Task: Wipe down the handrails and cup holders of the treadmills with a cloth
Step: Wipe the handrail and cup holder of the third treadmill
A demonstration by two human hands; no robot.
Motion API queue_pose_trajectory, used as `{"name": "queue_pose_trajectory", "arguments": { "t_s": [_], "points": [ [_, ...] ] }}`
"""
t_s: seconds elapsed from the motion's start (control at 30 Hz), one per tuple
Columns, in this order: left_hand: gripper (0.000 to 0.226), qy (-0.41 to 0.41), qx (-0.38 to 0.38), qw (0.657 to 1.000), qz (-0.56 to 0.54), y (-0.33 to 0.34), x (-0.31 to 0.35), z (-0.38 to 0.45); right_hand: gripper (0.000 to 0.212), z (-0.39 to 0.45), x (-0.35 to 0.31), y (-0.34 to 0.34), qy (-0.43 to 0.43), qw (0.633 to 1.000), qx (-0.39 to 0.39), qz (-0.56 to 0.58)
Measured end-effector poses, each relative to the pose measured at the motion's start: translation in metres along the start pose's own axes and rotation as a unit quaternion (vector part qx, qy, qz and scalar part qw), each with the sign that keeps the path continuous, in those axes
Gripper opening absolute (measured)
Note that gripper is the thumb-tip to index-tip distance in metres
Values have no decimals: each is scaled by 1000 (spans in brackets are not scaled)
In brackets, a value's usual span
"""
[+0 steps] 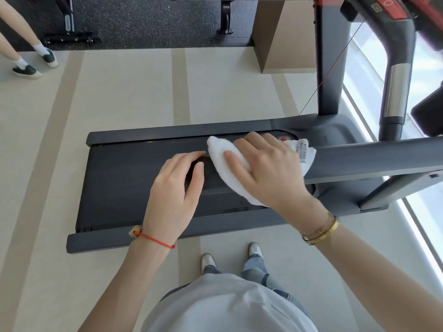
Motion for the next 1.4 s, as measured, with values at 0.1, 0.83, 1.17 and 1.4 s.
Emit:
{"name": "queue_pose_trajectory", "arguments": {
  "t_s": [0.1, 0.83, 1.17, 1.4],
  "points": [
    [30, -6, 2, 1000, -1, -1, -2, 0, 51, -12, 32, -7, 31, 999, -35, 4],
    [26, 76, 0, 990, 117, 18, 45, -1, 42, -39, 56, -18, 17, 996, 82, -41],
    [24, 99, -35, 984, 145, 81, 103, 3, 37, -80, 114, -33, 12, 991, 117, -65],
    [24, 102, -50, 984, 135, 139, 148, 6, 39, -116, 178, -50, 15, 991, 113, -76]
  ]
}}
Point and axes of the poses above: each hand's wrist, its own z-axis towards the middle knuckle, its own y-axis out of the palm, x = y × z, the point moved 7 cm from there along z, towards the middle knuckle, and after that the axes turned 15 degrees about -y, right-handed, at the moved point
